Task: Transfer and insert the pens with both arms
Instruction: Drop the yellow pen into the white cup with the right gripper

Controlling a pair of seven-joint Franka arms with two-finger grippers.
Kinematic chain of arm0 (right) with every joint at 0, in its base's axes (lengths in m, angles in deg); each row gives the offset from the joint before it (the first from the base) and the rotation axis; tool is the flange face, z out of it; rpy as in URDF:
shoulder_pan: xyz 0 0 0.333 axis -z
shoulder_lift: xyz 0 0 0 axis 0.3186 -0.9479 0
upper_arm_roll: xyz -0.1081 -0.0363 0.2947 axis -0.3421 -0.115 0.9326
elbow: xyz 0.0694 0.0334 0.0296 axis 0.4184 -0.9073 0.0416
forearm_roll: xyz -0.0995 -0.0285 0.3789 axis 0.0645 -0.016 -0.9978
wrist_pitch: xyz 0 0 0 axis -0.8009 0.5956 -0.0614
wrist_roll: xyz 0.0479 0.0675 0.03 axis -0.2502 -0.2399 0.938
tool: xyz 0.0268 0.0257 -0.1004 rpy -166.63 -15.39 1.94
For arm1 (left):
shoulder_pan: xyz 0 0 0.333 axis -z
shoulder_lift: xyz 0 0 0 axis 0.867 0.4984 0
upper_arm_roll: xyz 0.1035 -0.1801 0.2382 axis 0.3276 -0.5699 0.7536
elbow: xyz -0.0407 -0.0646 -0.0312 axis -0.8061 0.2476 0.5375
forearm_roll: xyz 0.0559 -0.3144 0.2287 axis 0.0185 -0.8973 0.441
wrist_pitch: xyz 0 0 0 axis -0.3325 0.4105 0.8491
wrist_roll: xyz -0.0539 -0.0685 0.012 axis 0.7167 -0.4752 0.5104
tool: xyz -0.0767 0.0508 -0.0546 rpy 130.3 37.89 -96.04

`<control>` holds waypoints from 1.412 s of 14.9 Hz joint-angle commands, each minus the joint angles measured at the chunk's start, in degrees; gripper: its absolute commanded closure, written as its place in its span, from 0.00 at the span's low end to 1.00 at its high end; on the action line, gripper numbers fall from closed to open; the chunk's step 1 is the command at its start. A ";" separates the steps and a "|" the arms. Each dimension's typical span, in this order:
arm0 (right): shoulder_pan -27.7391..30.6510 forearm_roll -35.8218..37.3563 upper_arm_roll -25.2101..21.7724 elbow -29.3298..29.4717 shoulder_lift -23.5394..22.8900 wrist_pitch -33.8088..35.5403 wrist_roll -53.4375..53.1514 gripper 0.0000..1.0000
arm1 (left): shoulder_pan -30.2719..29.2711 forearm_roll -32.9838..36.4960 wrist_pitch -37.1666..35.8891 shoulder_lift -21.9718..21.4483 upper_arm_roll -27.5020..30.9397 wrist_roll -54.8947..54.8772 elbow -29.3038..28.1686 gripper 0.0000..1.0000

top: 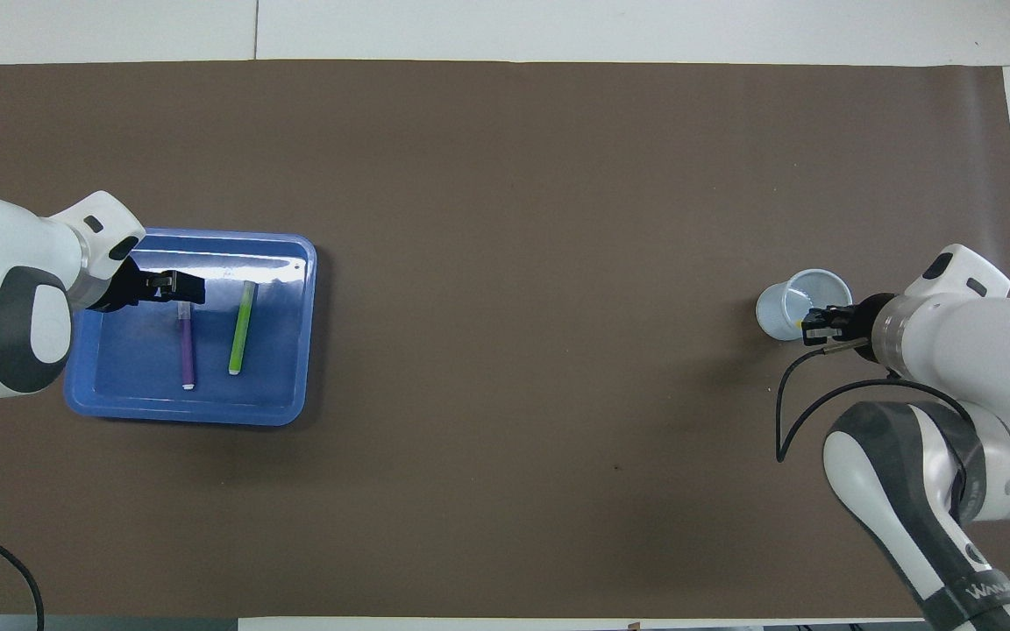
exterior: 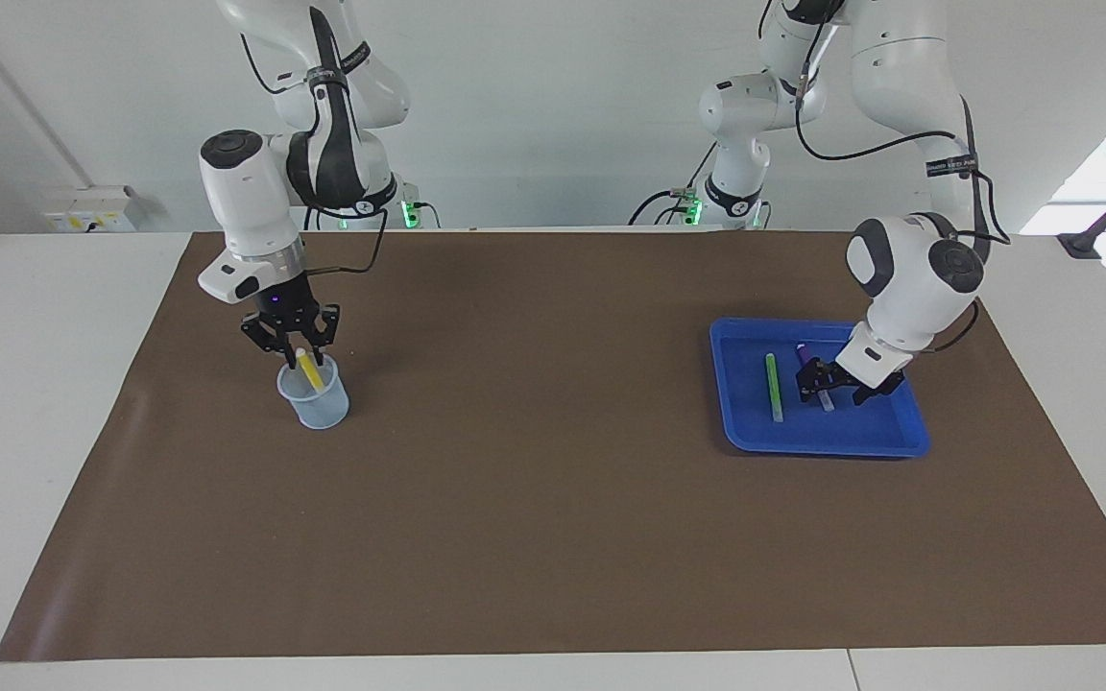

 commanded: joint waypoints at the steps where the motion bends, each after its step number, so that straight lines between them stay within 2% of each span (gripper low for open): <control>1: 0.97 0.95 0.56 -0.24 0.11 -0.94 0.20 0.20 | 0.16 1.03 0.19 0.27 0.27 -2.32 0.38 0.05; 5: 0.89 0.95 0.56 2.13 0.64 -0.07 0.20 0.00 | 0.16 1.03 -2.79 -0.34 0.36 -2.42 -0.84 0.05; 7: 0.80 0.95 0.56 5.63 1.08 4.30 0.20 0.00 | -0.54 0.94 -3.67 -0.52 0.27 -1.98 -0.85 0.05; 11: 0.45 0.77 0.56 17.05 0.73 18.80 -1.81 0.00 | -0.81 0.94 -3.85 -0.69 0.27 -1.28 -1.37 0.05; 12: 0.45 0.43 0.56 20.82 0.21 22.57 -2.25 0.00 | -0.81 0.94 -3.51 -0.69 0.27 -0.75 -1.55 0.08; 14: 0.36 -0.02 0.56 29.69 -1.98 31.62 -4.44 0.00 | -0.81 0.94 -3.33 -0.69 0.27 -0.40 -1.64 0.18; 17: 0.10 -0.19 0.65 43.93 -6.38 45.16 -10.33 0.00 | -0.81 0.94 -3.68 -0.78 0.27 -0.31 -1.81 0.45; 21: 0.18 -2.39 0.65 57.04 -10.86 58.70 -12.10 0.00 | -0.72 0.94 -3.77 -0.78 0.27 -0.31 -1.81 0.74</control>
